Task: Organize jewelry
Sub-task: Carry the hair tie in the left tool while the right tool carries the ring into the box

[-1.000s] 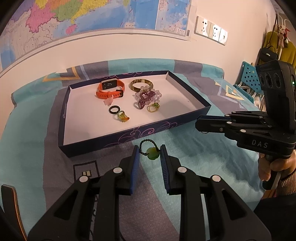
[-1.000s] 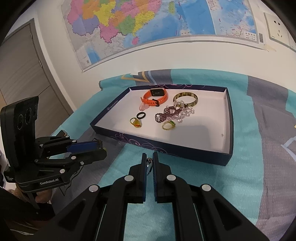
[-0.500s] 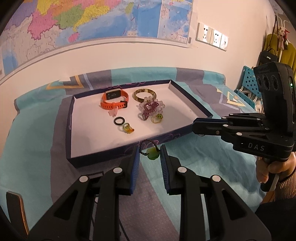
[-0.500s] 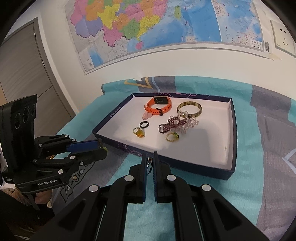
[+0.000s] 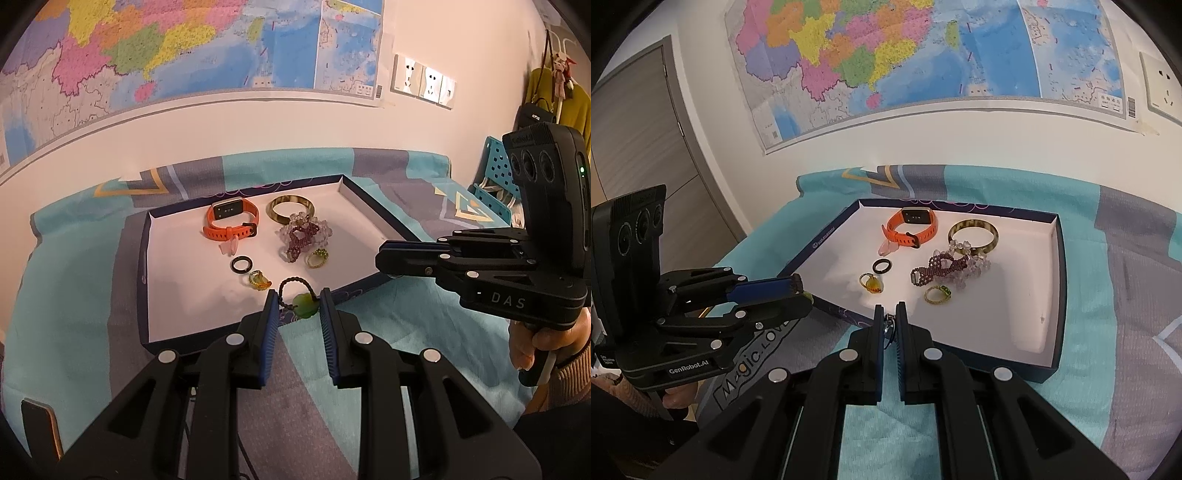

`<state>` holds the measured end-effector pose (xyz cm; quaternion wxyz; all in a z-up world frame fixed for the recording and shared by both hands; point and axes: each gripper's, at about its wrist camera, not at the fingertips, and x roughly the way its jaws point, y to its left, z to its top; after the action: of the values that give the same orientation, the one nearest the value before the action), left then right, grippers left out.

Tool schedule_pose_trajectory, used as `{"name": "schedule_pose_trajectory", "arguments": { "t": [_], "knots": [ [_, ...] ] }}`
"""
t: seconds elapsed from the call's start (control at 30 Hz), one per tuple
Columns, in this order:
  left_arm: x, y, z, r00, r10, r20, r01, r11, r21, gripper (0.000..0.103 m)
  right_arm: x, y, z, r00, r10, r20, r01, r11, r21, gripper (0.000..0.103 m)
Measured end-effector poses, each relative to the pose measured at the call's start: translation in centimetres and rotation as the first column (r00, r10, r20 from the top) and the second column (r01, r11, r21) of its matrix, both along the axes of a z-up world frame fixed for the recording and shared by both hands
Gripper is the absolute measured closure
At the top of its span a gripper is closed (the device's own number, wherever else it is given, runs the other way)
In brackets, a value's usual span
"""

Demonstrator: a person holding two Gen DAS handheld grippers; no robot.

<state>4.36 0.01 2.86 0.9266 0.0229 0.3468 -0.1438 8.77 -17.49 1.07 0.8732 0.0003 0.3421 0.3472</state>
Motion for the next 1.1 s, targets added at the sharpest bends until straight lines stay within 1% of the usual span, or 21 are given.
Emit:
{"name": "schedule_pose_trajectory", "arguments": {
  "t": [0.63, 1.1],
  "knots": [
    [0.8, 0.0, 0.5, 1.000, 0.001, 0.021, -0.001, 1.000, 0.006, 0.080, 1.1, 0.8, 0.9, 1.000, 0.006, 0.021, -0.006, 1.000, 0.006, 0.098],
    [1.6, 0.2, 0.7, 1.000, 0.010, 0.027, -0.010, 1.000, 0.009, 0.080, 1.8, 1.1, 1.0, 1.000, 0.006, 0.025, -0.006, 1.000, 0.004, 0.098]
  ]
}}
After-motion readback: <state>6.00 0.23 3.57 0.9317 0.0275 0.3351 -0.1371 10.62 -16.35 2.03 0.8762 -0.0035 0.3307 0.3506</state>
